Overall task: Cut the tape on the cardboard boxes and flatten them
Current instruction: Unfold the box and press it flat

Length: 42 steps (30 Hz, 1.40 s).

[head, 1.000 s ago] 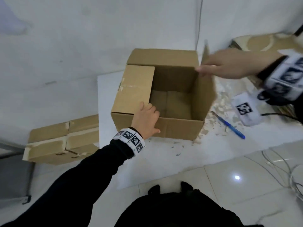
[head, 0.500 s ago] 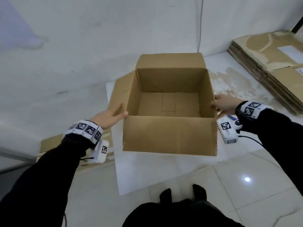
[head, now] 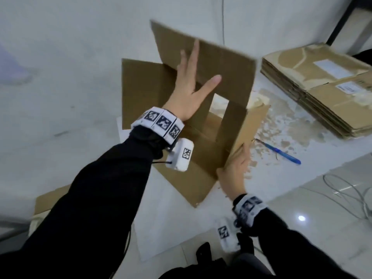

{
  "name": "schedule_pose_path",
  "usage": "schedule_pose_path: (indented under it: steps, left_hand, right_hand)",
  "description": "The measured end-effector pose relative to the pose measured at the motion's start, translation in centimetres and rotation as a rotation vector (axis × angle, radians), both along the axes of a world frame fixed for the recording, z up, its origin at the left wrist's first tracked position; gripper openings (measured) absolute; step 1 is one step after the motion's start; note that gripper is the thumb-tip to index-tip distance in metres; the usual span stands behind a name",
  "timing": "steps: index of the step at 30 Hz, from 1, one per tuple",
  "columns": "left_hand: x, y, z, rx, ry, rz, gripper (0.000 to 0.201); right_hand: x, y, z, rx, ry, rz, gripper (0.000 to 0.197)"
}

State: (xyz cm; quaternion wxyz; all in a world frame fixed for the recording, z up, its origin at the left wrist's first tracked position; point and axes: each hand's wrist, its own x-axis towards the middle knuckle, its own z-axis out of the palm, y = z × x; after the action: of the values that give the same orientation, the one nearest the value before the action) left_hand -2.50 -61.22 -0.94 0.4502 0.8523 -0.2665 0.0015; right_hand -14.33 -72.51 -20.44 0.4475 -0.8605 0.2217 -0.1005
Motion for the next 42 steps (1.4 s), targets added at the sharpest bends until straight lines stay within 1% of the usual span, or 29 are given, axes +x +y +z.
schedule_pose_path:
  steps: [1, 3, 4, 5, 6, 8, 9, 10, 11, 13, 15, 18, 20, 21, 23, 24, 26, 27, 28, 29, 30, 32, 34, 35, 36, 38, 39, 40, 42]
  left_hand:
    - [0.3, -1.0, -0.2, 0.073, 0.071, 0.014, 0.086]
    - [0.8, -1.9, -0.8, 0.381, 0.170, 0.058, 0.092]
    - [1.0, -1.7, -1.3, 0.512, 0.200, 0.062, 0.095]
    - [1.1, -1.4, -1.7, 0.583, 0.219, 0.060, 0.096]
    - [1.2, -0.9, -2.0, 0.613, 0.231, 0.057, 0.097]
    - [1.1, 0.1, -2.5, 0.655, 0.252, 0.053, 0.097]
    - [1.0, 0.5, -2.7, 0.689, 0.258, 0.051, 0.097]
    - [0.8, 1.0, -2.8, 0.722, 0.258, 0.050, 0.097]
    - [0.6, 1.5, -3.0, 0.744, 0.257, 0.051, 0.096]
    - [0.5, 2.6, -3.3, 0.751, 0.265, 0.067, 0.098]
    - [0.3, 3.5, -3.4, 0.746, 0.288, 0.078, 0.100]
    - [-0.2, 3.5, -3.1, 0.749, 0.309, 0.090, 0.102]
    - [-0.7, 2.8, -2.7, 0.775, 0.318, 0.103, 0.099]
    - [-0.9, 2.4, -2.5, 0.791, 0.319, 0.115, 0.097]
    - [-1.4, 1.5, -2.0, 0.839, 0.314, 0.128, 0.096]
    - [-1.6, 0.9, -1.5, 0.874, 0.307, 0.131, 0.096]
    - [-1.8, 0.1, 0.4, 0.964, 0.306, 0.135, 0.095]
    - [-2.0, -0.3, 1.8, 1.021, 0.291, 0.144, 0.091]
    - [-2.4, -0.5, 3.2, 1.076, 0.251, 0.173, 0.081]
    - [-2.9, -0.8, 4.7, 1.086, 0.165, 0.215, 0.061]
    - [-3.7, -1.3, 6.0, 1.048, 0.059, 0.268, 0.045]
    - [-5.5, -3.1, 7.5, 0.849, -0.167, 0.443, 0.046]
    - [-6.7, -6.2, 6.9, 0.621, -0.397, 0.561, 0.039]
    - [-7.0, -8.0, 6.0, 0.559, -0.423, 0.582, 0.033]
    - [-7.1, -9.7, 4.8, 0.562, -0.380, 0.575, 0.030]
    - [-6.5, -12.2, 1.8, 0.800, -0.288, 0.527, 0.036]
    - [-6.1, -12.6, 0.6, 0.941, -0.270, 0.509, 0.039]
    - [-6.1, -12.5, 0.0, 1.039, -0.246, 0.517, 0.040]
    - [-5.9, -11.2, -0.5, 1.099, -0.228, 0.560, 0.039]
  right_hand:
    - [-1.0, 1.0, -0.9, -0.002, 0.012, 0.033, 0.100]
    - [-3.0, 2.0, -1.6, 0.016, -0.020, 0.137, 0.099]
    - [-3.8, 1.9, -1.6, 0.048, -0.059, 0.184, 0.094]
    - [-4.5, 1.3, -1.1, 0.103, -0.100, 0.211, 0.084]
    - [-4.8, 0.3, -0.6, 0.170, -0.129, 0.188, 0.068]
    - [-4.2, -2.4, 0.6, 0.290, -0.107, 0.039, 0.040]
    - [-3.4, -3.9, 1.3, 0.358, -0.075, -0.030, 0.039]
    - [-2.5, -5.3, 2.0, 0.432, -0.034, -0.064, 0.049]
    - [-1.3, -6.6, 2.4, 0.513, 0.018, -0.048, 0.061]
    - [0.9, -8.4, 3.5, 0.660, 0.133, 0.069, 0.076]
    - [2.7, -9.5, 4.9, 0.750, 0.168, 0.155, 0.080]
    - [4.9, -11.2, 6.8, 0.898, 0.011, 0.195, 0.075]
    - [6.2, -12.5, 8.6, 0.983, -0.200, 0.198, 0.066]
    - [6.9, -13.0, 9.8, 0.968, -0.304, 0.235, 0.059]
    - [8.4, -13.3, 12.6, 0.818, -0.413, 0.392, 0.038]
    - [9.1, -13.1, 13.7, 0.707, -0.416, 0.491, 0.027]
    - [10.6, -12.8, 14.8, 0.453, -0.348, 0.683, 0.011]
    - [11.2, -12.6, 15.0, 0.328, -0.286, 0.762, 0.011]
    - [11.8, -12.4, 15.1, 0.204, -0.204, 0.838, 0.021]
    - [12.2, -12.1, 15.1, 0.119, -0.114, 0.907, 0.039]
    - [12.7, -12.0, 15.1, 0.101, -0.019, 0.954, 0.056]
    - [13.7, -11.9, 15.0, 0.185, 0.147, 1.021, 0.082]
    - [14.5, -11.7, 15.3, 0.190, 0.238, 1.122, 0.099]
    - [14.7, -11.6, 15.6, 0.149, 0.254, 1.196, 0.100]
    - [15.0, -11.6, 15.8, 0.114, 0.229, 1.258, 0.090]
    - [14.9, -12.0, 16.0, 0.049, 0.153, 1.289, 0.055]
    - [15.1, -12.6, 15.7, -0.026, 0.120, 1.280, 0.046]
    - [15.2, -13.6, 15.4, -0.182, 0.075, 1.264, 0.045]
    - [15.1, -16.5, 14.3, -0.570, -0.118, 1.233, 0.053]
